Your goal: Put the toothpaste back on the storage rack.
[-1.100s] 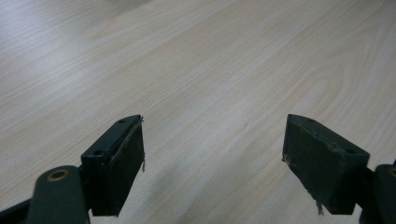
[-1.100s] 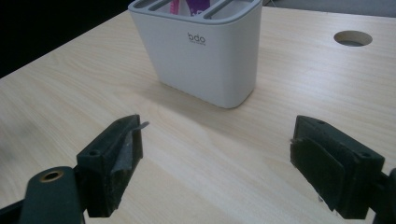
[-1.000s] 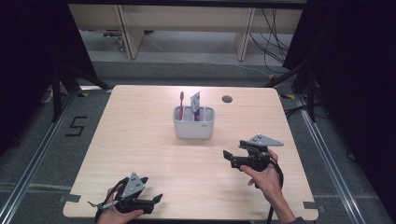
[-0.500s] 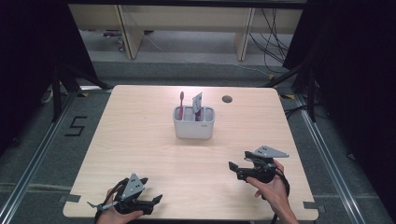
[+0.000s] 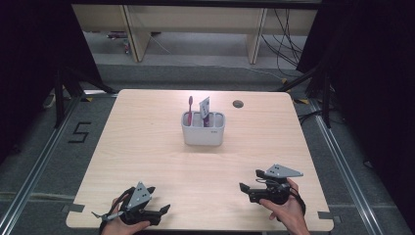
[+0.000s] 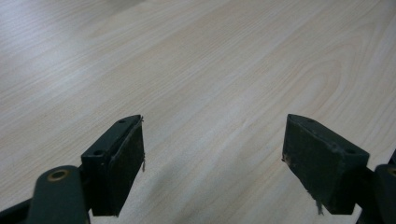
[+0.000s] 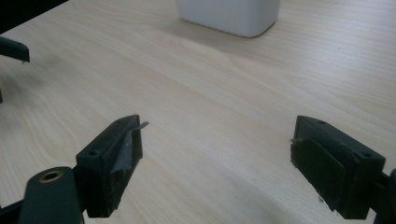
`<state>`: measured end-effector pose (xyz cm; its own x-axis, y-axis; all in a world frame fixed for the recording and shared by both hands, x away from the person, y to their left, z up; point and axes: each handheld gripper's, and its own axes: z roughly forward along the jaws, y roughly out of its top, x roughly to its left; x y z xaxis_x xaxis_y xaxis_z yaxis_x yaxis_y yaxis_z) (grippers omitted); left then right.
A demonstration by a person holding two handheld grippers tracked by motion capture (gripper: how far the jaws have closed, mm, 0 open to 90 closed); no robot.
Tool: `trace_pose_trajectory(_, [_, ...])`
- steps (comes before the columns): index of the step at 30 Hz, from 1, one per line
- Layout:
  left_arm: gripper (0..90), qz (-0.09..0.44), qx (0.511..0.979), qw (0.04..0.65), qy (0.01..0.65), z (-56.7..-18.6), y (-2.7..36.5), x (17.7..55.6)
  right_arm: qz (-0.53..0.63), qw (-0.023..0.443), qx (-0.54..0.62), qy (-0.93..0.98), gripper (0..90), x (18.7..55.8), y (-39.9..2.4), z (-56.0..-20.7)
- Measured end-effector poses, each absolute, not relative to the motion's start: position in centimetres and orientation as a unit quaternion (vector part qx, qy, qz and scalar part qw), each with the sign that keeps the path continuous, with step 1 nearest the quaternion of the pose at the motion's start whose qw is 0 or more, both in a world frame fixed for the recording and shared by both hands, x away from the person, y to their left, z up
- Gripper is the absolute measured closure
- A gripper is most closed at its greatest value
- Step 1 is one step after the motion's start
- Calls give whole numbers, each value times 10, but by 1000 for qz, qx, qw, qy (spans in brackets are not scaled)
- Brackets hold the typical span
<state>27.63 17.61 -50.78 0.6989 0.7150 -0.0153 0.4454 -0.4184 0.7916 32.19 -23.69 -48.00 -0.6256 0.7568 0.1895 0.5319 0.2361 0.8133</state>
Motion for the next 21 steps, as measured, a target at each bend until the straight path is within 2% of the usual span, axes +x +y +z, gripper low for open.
trace_pose_trajectory(1, [203, 165, 826, 409, 352, -508, 176, 276, 452, 131, 409, 782, 171, 321, -238, -480])
trace_pose_trajectory(12, [203, 164, 829, 405, 349, -508, 177, 277, 445, 102, 405, 792, 167, 306, -235, -488])
trace_pose_trajectory(17, [203, 164, 827, 407, 352, -508, 177, 277, 425, 109, 399, 805, 166, 303, -238, -492])
trace_pose_trajectory(21, [203, 164, 830, 404, 348, -509, 177, 278, 416, 89, 415, 804, 167, 296, -240, -493])
